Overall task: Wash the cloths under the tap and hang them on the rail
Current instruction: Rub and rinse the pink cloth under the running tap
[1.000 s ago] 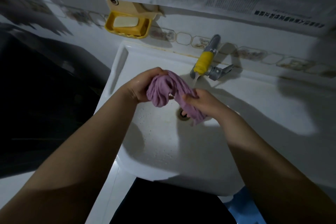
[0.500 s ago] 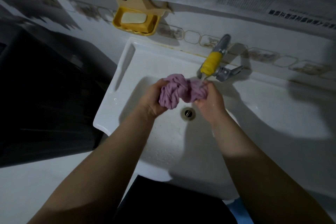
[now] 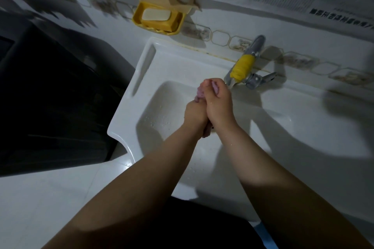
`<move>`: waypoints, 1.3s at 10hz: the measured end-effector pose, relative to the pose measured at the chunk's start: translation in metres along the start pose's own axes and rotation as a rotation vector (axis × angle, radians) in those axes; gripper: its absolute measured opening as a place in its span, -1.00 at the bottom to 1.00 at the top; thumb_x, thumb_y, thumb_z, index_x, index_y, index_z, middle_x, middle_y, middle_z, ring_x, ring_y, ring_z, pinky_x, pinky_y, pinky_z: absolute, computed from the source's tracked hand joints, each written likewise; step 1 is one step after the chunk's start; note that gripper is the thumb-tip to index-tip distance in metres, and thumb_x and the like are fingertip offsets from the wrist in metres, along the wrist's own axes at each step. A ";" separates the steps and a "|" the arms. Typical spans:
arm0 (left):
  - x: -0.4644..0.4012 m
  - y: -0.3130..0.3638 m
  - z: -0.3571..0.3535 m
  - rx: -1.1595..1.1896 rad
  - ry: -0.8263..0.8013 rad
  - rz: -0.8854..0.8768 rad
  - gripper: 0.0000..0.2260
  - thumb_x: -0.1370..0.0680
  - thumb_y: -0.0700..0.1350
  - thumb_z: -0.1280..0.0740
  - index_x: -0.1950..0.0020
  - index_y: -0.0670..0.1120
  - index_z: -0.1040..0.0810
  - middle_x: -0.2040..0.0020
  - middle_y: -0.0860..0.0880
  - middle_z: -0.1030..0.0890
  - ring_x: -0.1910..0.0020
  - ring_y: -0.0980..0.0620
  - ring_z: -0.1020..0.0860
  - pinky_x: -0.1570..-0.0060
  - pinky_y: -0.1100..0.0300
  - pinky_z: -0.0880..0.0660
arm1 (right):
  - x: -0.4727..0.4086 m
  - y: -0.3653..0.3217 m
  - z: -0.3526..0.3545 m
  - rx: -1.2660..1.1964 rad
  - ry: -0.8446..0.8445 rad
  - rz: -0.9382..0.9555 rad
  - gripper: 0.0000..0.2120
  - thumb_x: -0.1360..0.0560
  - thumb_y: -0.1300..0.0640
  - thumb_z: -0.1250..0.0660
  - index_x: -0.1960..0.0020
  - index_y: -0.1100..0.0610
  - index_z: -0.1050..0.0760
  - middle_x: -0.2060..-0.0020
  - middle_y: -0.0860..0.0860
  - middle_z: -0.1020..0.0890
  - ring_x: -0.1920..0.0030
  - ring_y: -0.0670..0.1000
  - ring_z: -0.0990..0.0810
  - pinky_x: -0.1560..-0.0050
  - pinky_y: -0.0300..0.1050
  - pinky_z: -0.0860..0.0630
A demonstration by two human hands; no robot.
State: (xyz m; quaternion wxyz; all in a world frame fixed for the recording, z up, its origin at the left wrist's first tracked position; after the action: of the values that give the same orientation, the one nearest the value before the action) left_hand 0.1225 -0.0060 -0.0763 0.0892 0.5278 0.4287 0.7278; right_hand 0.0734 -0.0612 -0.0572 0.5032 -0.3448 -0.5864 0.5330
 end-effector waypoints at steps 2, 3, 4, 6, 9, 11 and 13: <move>0.013 0.000 -0.004 -0.191 0.013 -0.076 -0.56 -0.65 0.04 -0.01 0.18 -0.21 -0.51 0.34 -0.23 -0.57 0.46 -0.14 -0.47 0.45 0.09 -0.44 | -0.009 0.001 0.013 -0.151 0.075 -0.131 -0.84 -0.51 0.23 -0.34 0.17 0.03 -0.42 0.52 0.03 -0.42 0.55 -0.02 -0.41 0.35 0.00 -0.53; 0.020 0.003 -0.007 -0.168 -0.025 -0.105 -0.51 -0.64 0.15 0.01 0.12 -0.18 -0.51 0.40 -0.21 -0.57 0.57 -0.10 -0.44 0.59 0.14 -0.42 | -0.016 -0.005 0.014 -0.098 0.084 -0.122 -0.74 -0.52 0.12 -0.34 0.34 -0.02 -0.45 0.63 0.02 -0.39 0.59 0.04 -0.39 0.38 0.08 -0.51; 0.021 0.000 -0.007 -0.172 -0.028 -0.119 -0.56 -0.64 0.08 -0.01 0.18 -0.19 -0.47 0.45 -0.17 -0.53 0.59 -0.08 -0.41 0.60 0.16 -0.40 | -0.021 -0.004 0.016 -0.056 0.160 -0.153 -0.56 -0.53 -0.02 -0.30 0.51 0.05 -0.40 0.66 0.00 -0.37 0.58 0.10 -0.37 0.37 0.14 -0.51; 0.020 -0.007 -0.003 -0.083 -0.071 -0.040 -0.61 -0.63 0.05 -0.09 0.26 -0.15 -0.47 0.56 -0.02 -0.42 0.70 0.10 -0.30 0.63 0.40 -0.20 | -0.027 0.005 0.017 -0.322 0.259 -0.402 -0.61 -0.56 0.22 -0.15 0.45 0.12 -0.24 0.64 -0.05 -0.30 0.60 -0.05 -0.26 0.45 -0.20 -0.21; -0.020 0.014 0.064 0.224 0.022 -0.058 -0.71 -0.64 0.02 -0.17 -0.04 -0.19 -0.53 0.48 -0.03 -0.53 0.60 0.11 -0.49 0.52 0.32 -0.41 | -0.024 0.012 0.063 0.077 -0.276 -0.376 -0.84 -0.59 0.20 -0.21 -0.10 0.06 -0.53 0.00 -0.03 -0.62 0.14 -0.03 -0.62 0.30 -0.20 -0.59; -0.020 0.035 0.075 0.414 -0.225 -0.004 -0.87 -0.62 -0.15 -0.22 0.08 -0.10 -0.53 0.34 -0.03 -0.58 0.50 0.13 -0.51 0.54 0.34 -0.39 | -0.016 0.012 0.081 0.311 -0.492 -0.426 -0.75 -0.50 0.14 -0.37 -0.16 0.16 -0.50 -0.04 0.09 -0.62 0.06 0.03 -0.61 -0.04 0.03 -0.57; -0.017 0.012 0.049 0.498 -0.322 0.084 -0.79 -0.61 -0.32 -0.13 -0.21 -0.27 -0.44 -0.01 -0.23 -0.64 0.12 -0.09 -0.66 0.14 0.04 -0.63 | -0.028 -0.007 0.074 -0.343 -0.101 -0.377 -0.77 -0.53 0.41 -0.17 0.18 0.16 -0.48 0.35 0.04 -0.65 0.26 0.03 -0.61 0.07 0.05 -0.56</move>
State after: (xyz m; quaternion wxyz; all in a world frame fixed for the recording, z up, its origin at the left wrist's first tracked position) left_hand 0.1752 0.0022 -0.0760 -0.0062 0.6594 0.5521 0.5103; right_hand 0.0110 -0.1093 -0.0513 0.4978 -0.2825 -0.7467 0.3389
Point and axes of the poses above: each hand's wrist, its own x-axis away from the middle knuckle, its own z-axis out of the back of the hand, y = z × x, the point moved 5 cm from there along -x, towards the middle knuckle
